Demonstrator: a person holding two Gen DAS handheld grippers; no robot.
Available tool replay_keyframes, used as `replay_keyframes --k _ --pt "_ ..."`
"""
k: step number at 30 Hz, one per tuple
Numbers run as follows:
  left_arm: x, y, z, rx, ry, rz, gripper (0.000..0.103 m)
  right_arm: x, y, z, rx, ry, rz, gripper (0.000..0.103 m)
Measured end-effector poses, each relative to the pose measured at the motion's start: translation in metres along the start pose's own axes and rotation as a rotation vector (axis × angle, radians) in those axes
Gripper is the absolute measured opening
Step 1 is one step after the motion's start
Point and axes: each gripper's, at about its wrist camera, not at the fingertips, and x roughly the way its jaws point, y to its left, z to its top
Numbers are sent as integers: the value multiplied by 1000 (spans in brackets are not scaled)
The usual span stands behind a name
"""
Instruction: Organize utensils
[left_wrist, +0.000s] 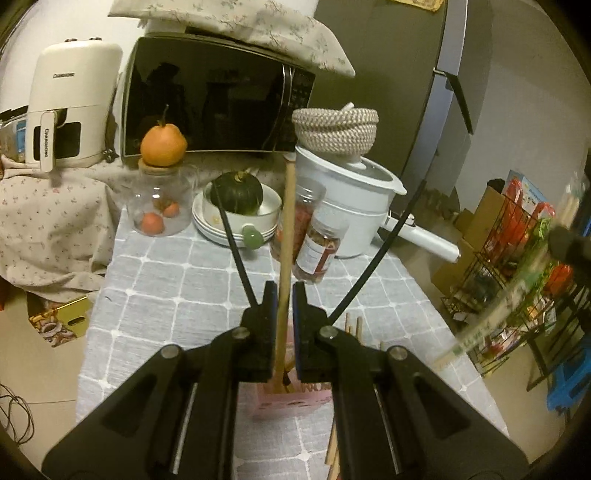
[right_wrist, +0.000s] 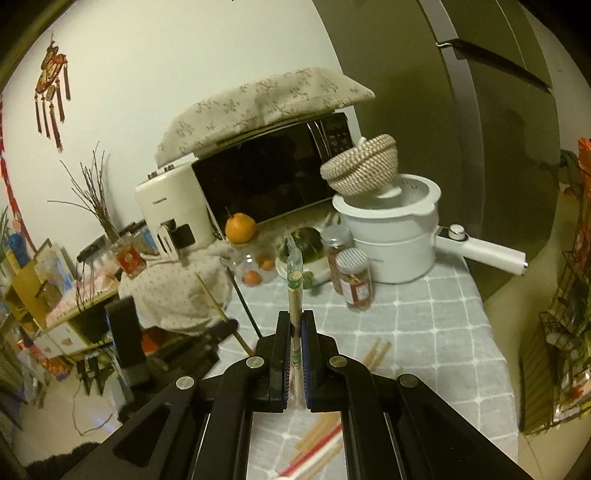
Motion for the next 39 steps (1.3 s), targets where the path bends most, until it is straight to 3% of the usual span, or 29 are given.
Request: replay_keyframes --k 4,6,8,14,19,23,32,34,39 --pt "0 1 3 -18 37 -8 12 10 11 7 -2 -17 18 5" --pt "-6 1 5 -24 42 -10 27 15 14 8 -8 -21 20 5" --pt "-11 0 6 -24 45 -4 34 22 16 9 -8 -23 21 5" --pt "-27 4 3 -27 112 40 47 49 17 9 -6 -12 -11 5" --pt "-31 10 -4 -8 209 120 50 75 21 4 -26 26 -51 5" --pt "-32 16 -8 -30 244 117 57 94 24 -4 -48 63 -72 5" --pt "-32 20 -11 -38 267 126 59 121 21 -17 -26 123 -85 6" --pt "-33 20 -11 -37 264 122 62 123 18 -16 -8 134 -76 9" --pt "-38 15 -10 -31 260 117 67 109 10 -10 55 130 -43 42"
